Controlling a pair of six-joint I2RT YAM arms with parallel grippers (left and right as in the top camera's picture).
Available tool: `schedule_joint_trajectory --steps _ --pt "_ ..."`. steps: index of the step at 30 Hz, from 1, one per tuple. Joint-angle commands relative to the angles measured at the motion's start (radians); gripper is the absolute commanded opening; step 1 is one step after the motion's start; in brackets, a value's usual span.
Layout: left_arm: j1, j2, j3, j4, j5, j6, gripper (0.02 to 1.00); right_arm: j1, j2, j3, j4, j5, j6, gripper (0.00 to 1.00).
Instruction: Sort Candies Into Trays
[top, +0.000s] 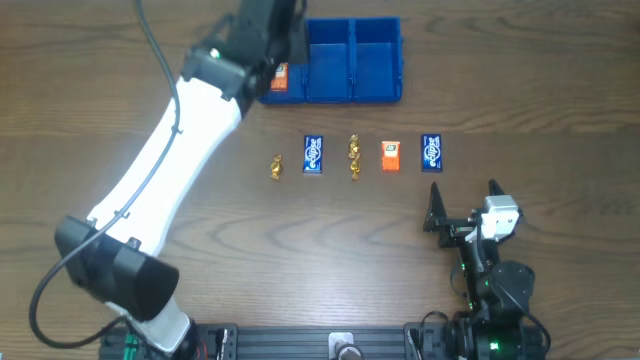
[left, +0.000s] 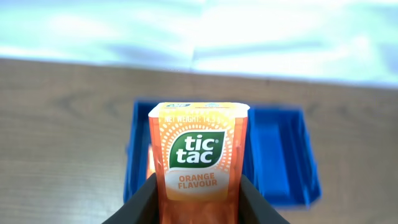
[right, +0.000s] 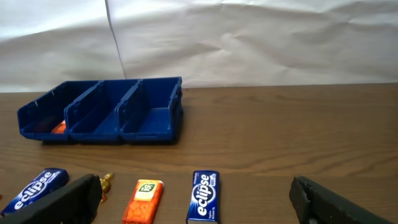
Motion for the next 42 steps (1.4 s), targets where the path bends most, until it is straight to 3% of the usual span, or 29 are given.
schedule_joint_trajectory --steps 1,6,12,16,17,19,20,23,28,31,35,42 --pt "0.051 0.214 0.166 -0.100 -0.005 0.029 0.200 0.003 -0.007 0.000 -0.007 -0.005 -0.012 1.000" --pt "0.082 0.357 0.238 -0.167 0.071 0.027 0.200 0.003 -0.007 0.000 -0.008 -0.005 -0.012 1.000" --pt "0.097 0.389 0.238 -0.189 0.091 0.026 0.207 0.003 -0.007 0.000 -0.007 -0.005 -0.012 1.000" --pt "0.101 0.391 0.238 -0.189 0.091 0.026 0.297 0.003 -0.007 0.000 -0.007 -0.005 -0.012 1.000" --pt "0.101 0.392 0.238 -0.191 0.091 0.026 0.411 0.003 -0.007 0.000 -0.007 -0.005 -0.012 1.000" --pt "0.101 0.392 0.238 -0.193 0.091 0.026 0.759 0.003 -0.007 0.000 -0.007 -0.005 -0.012 1.000" --pt "0.101 0.392 0.238 -0.194 0.091 0.026 0.866 0.003 -0.007 0.000 -0.007 -0.005 -0.012 0.998" --pt "0.101 0.391 0.238 -0.195 0.092 0.024 1.000 0.003 -0.007 0.000 -0.007 -0.005 -0.012 1.000" --pt "0.037 0.377 0.260 -0.195 0.119 -0.013 1.000 0.003 -0.007 0.000 -0.007 -0.005 -0.012 1.000" --pt "-0.094 0.373 0.318 -0.227 0.097 -0.034 0.987 0.003 -0.007 0.000 -0.007 -0.005 -0.012 1.000" --pt "-0.311 0.392 0.325 -0.297 0.016 -0.222 0.976 0.003 -0.007 0.000 -0.007 -0.005 -0.012 1.000" --pt "-0.444 0.534 0.325 -0.369 0.089 -0.389 0.930 0.003 -0.007 0.000 -0.007 -0.005 -0.012 1.000"
